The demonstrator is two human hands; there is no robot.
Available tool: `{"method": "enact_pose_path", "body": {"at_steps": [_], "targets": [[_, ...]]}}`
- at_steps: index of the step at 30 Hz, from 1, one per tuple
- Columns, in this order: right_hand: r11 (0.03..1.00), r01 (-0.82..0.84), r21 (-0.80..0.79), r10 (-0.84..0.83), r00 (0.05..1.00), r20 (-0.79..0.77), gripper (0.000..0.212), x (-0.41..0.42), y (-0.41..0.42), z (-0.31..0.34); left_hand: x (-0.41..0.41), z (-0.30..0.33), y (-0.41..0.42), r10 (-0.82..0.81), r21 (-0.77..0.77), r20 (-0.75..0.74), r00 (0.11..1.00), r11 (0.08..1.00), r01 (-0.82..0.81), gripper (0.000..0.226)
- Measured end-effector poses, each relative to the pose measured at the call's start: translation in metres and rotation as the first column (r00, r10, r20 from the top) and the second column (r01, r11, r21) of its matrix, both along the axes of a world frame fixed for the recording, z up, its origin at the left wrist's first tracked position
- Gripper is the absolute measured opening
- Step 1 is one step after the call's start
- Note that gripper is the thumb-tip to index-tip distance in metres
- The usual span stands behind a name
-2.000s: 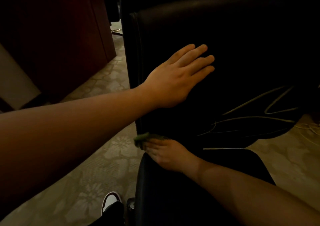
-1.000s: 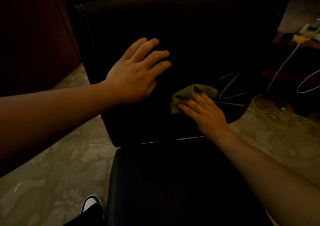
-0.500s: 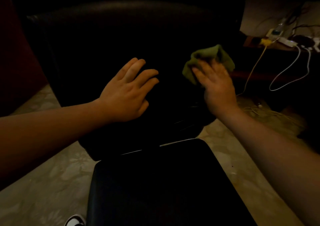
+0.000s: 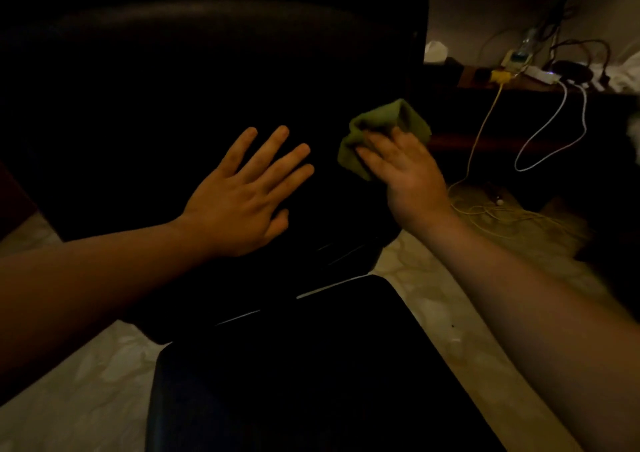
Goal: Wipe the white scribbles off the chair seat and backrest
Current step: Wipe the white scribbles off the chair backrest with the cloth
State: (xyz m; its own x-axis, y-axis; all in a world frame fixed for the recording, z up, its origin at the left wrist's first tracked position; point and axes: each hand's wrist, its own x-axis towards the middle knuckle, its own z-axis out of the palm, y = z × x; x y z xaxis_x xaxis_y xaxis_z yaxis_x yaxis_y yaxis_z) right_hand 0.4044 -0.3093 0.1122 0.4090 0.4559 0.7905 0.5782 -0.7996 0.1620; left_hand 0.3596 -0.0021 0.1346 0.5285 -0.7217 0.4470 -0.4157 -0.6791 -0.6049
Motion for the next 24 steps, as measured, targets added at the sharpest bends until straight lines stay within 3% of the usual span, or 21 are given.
{"method": "enact_pose_path", "body": {"at_steps": [2, 4, 7, 9, 10, 13, 17, 20, 22, 24], "targets": [[0.993, 0.018, 0.115, -0.02, 1.0, 0.021, 0.037, 0.0, 0.006, 0.003, 0.004, 0.007, -0.003, -0.002, 0.006, 0.018, 1.0, 1.0, 0.002, 0.074], [0.992, 0.054, 0.115, -0.053, 0.999, -0.013, 0.04, -0.009, 0.019, -0.023, 0.007, 0.009, -0.001, 0.014, 0.003, 0.042, 0.999, 1.0, -0.014, 0.075], [0.988, -0.066, -0.138, 0.046, 0.989, -0.14, 0.042, -0.048, 0.043, -0.098, -0.001, -0.004, 0.004, 0.022, -0.006, 0.043, 0.999, 1.0, -0.021, 0.076], [0.948, -0.153, -0.278, 0.062, 0.949, -0.31, 0.045, -0.061, 0.037, -0.185, 0.014, -0.036, -0.009, -0.008, 0.042, -0.031, 0.999, 0.999, 0.01, 0.076], [0.912, -0.213, -0.349, 0.047, 0.902, -0.428, 0.047, -0.071, 0.035, -0.198, 0.012, -0.04, -0.008, -0.016, 0.041, -0.036, 0.999, 0.999, 0.017, 0.076], [0.854, -0.222, -0.47, -0.043, 0.871, -0.49, 0.051, -0.074, 0.024, -0.198, 0.009, -0.037, -0.006, -0.024, 0.035, -0.028, 0.999, 0.999, 0.025, 0.075], [0.895, -0.173, -0.412, 0.062, 0.961, -0.268, 0.047, -0.059, -0.003, -0.147, 0.008, -0.028, -0.004, -0.029, 0.036, 0.019, 0.999, 0.999, 0.028, 0.074], [0.954, -0.074, -0.291, 0.048, 0.994, -0.098, 0.041, -0.051, -0.021, -0.108, 0.011, -0.019, -0.003, -0.035, 0.034, 0.034, 0.999, 0.999, 0.033, 0.072], [0.989, -0.022, -0.144, 0.013, 0.998, -0.059, 0.037, -0.04, -0.023, -0.097, 0.013, -0.02, -0.003, -0.039, 0.031, 0.028, 0.999, 0.999, 0.038, 0.072], [0.989, 0.068, 0.13, -0.06, 0.996, -0.061, 0.039, -0.034, -0.017, -0.093, 0.011, -0.022, -0.004, -0.052, 0.018, 0.025, 0.998, 0.999, 0.051, 0.071]]}}
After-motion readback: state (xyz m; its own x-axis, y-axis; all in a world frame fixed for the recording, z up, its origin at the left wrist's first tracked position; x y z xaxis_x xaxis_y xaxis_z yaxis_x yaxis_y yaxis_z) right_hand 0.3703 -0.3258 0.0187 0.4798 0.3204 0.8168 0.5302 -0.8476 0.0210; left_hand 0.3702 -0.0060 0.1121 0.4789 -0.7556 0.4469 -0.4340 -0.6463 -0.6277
